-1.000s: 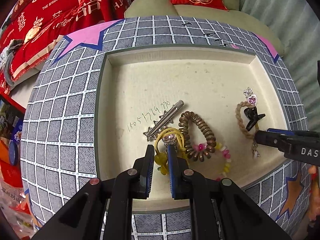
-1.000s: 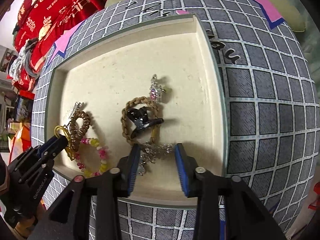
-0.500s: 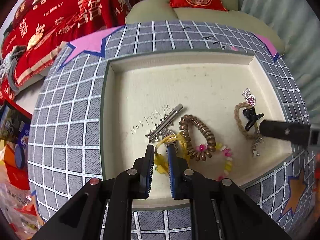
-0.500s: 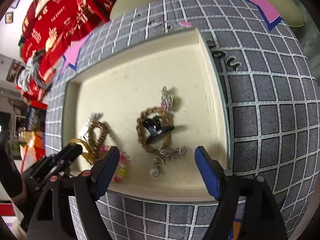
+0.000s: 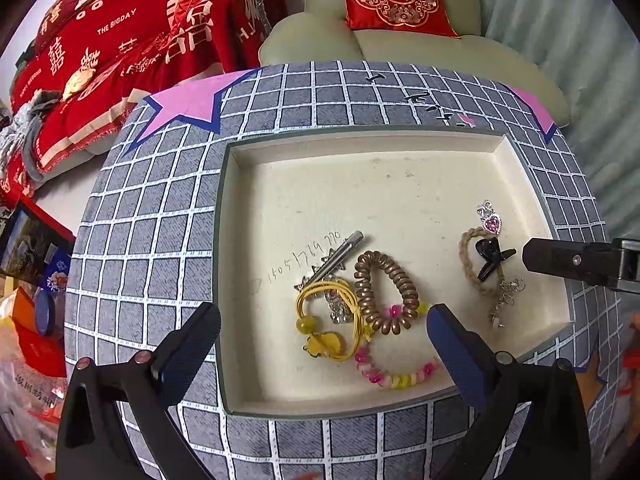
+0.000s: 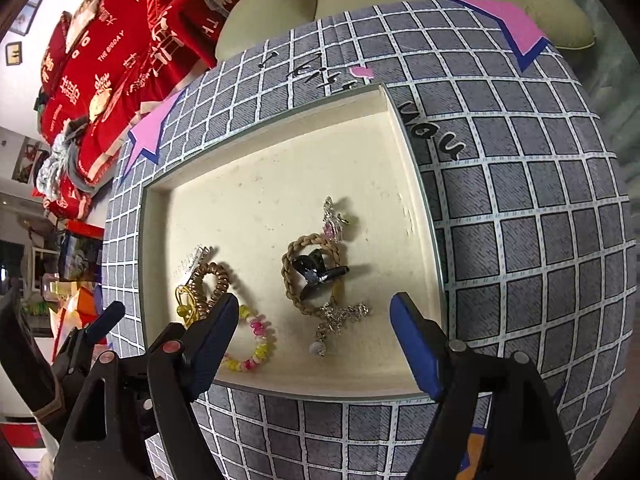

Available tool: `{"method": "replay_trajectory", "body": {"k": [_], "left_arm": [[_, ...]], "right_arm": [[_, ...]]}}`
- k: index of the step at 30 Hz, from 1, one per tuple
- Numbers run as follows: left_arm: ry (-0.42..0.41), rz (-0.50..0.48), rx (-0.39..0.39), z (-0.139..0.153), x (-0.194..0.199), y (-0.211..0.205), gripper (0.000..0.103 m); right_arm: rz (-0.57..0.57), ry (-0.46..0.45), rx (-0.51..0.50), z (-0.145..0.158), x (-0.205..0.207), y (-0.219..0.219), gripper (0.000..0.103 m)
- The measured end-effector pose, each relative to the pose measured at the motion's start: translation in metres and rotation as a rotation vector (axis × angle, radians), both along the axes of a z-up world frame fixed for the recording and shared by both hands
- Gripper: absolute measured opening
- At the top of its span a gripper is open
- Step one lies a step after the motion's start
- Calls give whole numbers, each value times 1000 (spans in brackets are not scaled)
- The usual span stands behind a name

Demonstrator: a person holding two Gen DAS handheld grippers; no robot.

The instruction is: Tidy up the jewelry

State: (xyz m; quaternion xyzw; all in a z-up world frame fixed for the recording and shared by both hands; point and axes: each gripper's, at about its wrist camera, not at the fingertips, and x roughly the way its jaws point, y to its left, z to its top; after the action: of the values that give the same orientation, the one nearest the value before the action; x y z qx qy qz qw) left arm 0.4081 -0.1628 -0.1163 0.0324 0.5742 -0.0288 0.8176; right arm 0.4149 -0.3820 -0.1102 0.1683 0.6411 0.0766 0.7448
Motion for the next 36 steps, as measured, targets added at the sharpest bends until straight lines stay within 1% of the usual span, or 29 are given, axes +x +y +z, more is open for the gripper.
{"method": "replay_trajectory", "body": {"k": [5,7,11,15,19,26,36], "left_arm": [[21,23,2,2,-5,4,103],[24,27,20,3,-8,4,103],[10,29,67,8,-13,4,103],[20,38,46,12,-20,7,103],[30,40,40,16,-31,10,103],[55,28,30,19,-63,16,103],[102,-7,28,18,-123,21,103]], "right_arm": [[7,11,-41,0,-1,3,83],[19,10,-62,1,-3,6,103],[49,-14,-101,5,-8,14,103],[81,-18,-145,10,-14,19,103],[105,5,-150,13,-22,22,103],[89,12,-147,19,-58,20,103],[59,62,-156,13,-120,17,103]]}}
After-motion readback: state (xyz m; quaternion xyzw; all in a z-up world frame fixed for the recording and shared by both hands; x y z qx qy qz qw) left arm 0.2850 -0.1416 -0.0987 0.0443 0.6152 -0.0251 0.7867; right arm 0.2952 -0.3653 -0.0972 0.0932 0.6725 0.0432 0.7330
